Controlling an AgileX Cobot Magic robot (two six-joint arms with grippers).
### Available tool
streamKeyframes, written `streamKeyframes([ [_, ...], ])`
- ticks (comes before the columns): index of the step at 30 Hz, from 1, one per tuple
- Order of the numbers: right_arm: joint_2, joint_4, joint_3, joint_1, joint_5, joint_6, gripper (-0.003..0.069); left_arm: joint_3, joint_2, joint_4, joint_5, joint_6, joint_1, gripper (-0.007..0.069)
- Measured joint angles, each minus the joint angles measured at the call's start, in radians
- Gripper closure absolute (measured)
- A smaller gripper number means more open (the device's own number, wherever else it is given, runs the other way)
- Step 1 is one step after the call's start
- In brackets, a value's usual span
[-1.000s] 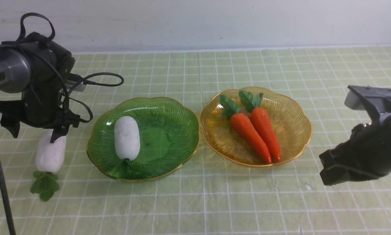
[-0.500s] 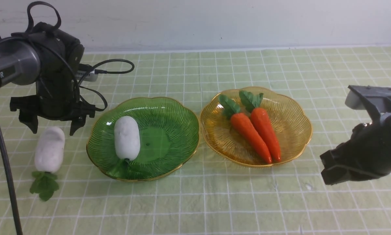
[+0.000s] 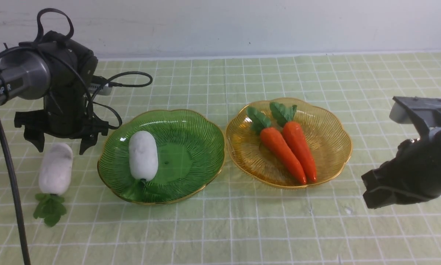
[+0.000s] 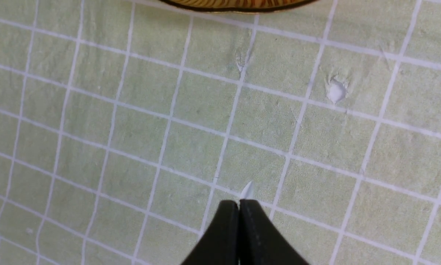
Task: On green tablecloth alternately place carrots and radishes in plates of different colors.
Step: 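Pick up the white radish and place it in the left plate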
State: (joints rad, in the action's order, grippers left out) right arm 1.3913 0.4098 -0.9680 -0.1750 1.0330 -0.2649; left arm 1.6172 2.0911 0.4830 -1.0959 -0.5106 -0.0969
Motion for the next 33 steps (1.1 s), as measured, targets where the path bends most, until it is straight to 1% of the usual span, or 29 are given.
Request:
streamKeyframes([
  [8,0.000,0.000,0.000,0.000,0.000,0.000,0.0674,0.000,0.059,-0.045,0.000,-0.011,0.059,0.0053],
  [10,0.000,0.000,0.000,0.000,0.000,-0.001,0.0674,0.000,0.064,-0.050,0.000,-0.009,0.068,0.0060],
  [12,0.000,0.000,0.000,0.000,0.000,-0.001,0.0674,0.000,0.066,-0.054,0.000,0.002,0.077,0.0089],
  [14,0.000,0.000,0.000,0.000,0.000,-0.001,0.0674,0.001,0.066,-0.055,0.000,0.034,0.081,0.0169],
  [17,0.000,0.000,0.000,0.000,0.000,-0.001,0.0674,0.005,0.066,-0.055,-0.007,0.069,0.082,0.0174],
  [18,0.000,0.000,0.000,0.000,0.000,-0.001,0.0674,0.020,0.064,-0.063,-0.029,0.100,0.081,0.0174],
  [22,0.000,0.000,0.000,0.000,-0.001,-0.001,0.0674,0.078,0.030,-0.089,-0.085,0.151,0.072,0.0174],
  [24,0.000,0.000,0.000,0.000,-0.008,-0.001,0.0674,0.167,-0.021,-0.146,-0.111,0.175,0.058,0.0174],
  [25,0.000,0.000,0.000,0.000,-0.010,-0.001,0.0674,0.173,-0.029,-0.152,-0.112,0.177,0.056,0.0174],
  [27,0.000,0.000,0.000,0.000,-0.017,-0.001,0.0674,0.229,-0.059,-0.238,-0.114,0.185,0.038,0.0174],
  [31,0.000,0.001,0.000,0.000,-0.037,-0.001,0.0674,0.264,-0.078,-0.387,-0.120,0.214,-0.005,0.0174],
  [33,0.000,0.009,0.000,0.000,-0.052,-0.001,0.0674,0.265,-0.061,-0.508,-0.081,0.249,-0.047,0.0174],
])
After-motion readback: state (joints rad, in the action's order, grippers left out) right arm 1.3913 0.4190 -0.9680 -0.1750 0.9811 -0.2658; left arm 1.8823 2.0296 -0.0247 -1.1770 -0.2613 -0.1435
